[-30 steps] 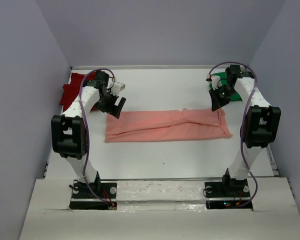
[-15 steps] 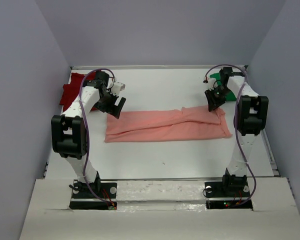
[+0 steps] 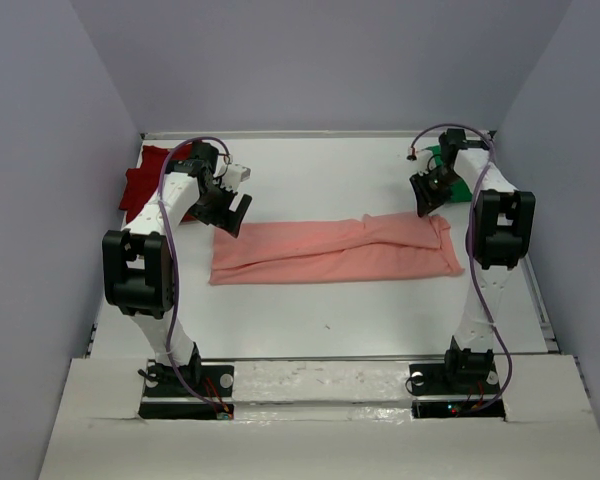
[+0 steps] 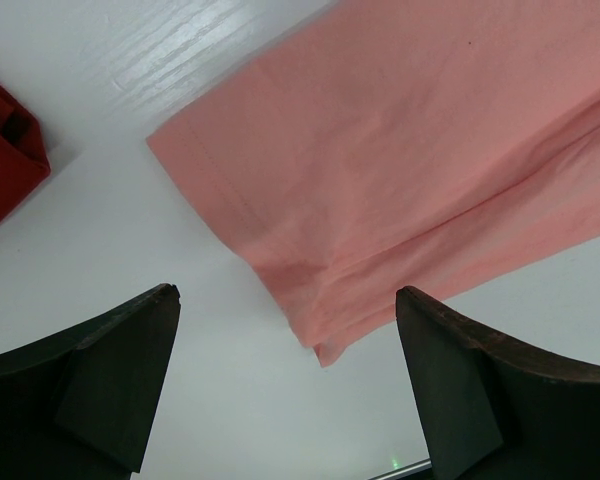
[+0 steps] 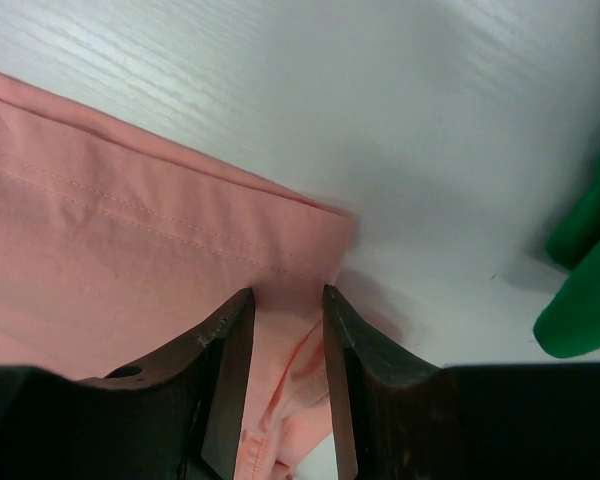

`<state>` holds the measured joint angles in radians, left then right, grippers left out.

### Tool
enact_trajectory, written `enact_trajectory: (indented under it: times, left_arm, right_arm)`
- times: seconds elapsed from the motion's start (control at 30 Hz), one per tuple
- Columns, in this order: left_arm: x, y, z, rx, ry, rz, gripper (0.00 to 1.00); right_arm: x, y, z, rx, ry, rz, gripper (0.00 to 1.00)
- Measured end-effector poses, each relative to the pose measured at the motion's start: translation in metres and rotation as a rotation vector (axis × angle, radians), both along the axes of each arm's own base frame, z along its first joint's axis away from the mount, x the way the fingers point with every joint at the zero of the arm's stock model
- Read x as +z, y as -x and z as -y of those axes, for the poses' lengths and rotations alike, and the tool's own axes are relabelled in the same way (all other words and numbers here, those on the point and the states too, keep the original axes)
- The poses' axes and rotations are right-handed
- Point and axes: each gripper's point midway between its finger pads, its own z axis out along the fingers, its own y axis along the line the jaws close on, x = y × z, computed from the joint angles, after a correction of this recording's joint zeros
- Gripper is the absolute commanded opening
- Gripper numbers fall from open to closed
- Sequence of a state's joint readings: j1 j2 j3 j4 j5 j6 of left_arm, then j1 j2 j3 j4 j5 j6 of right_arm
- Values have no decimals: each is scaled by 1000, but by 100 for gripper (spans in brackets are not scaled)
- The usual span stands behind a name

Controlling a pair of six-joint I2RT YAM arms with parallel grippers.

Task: Fold and stack the t-shirts
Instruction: Fold the other side of the tshirt into a rectangle

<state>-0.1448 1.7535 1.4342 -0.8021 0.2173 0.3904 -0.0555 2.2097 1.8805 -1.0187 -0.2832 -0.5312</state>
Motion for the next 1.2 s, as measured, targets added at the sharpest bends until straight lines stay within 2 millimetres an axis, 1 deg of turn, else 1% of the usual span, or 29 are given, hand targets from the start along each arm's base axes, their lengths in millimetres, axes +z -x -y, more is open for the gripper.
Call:
enact_trajectory:
  times: [0.13, 0.23, 0.33, 0.43, 0.5, 0.67, 0.83, 0.93, 1.2]
  left_arm:
    - [1, -1, 0, 0, 1, 4, 99]
    - [1, -1, 0, 0, 1, 5, 99]
    - [1, -1, 0, 0, 1, 5, 99]
    - [1, -1, 0, 0, 0, 4, 99]
    - [1, -1, 0, 0, 0, 4, 99]
    - [1, -1, -1, 1, -4, 3, 99]
    - [1, -1, 0, 2, -3, 3, 99]
    - [2, -1, 1, 0, -2, 3, 99]
    - [2, 0, 2, -1, -2, 2, 99]
  right_arm:
    - [-9, 8, 4, 3, 22, -28, 40]
    - [-12, 8, 7, 6, 39, -24, 40]
    - [-20, 10, 7, 6, 42, -20, 40]
    - [-24, 8, 7, 5, 42, -10, 40]
    - [-24, 2, 7, 4, 41, 11, 40]
    - [-16, -8, 4, 3, 24, 48, 40]
    - [4, -26, 4, 2, 21, 115, 40]
    - [11, -32, 5, 2, 23, 139, 40]
    - [12, -33, 4, 2, 22, 142, 40]
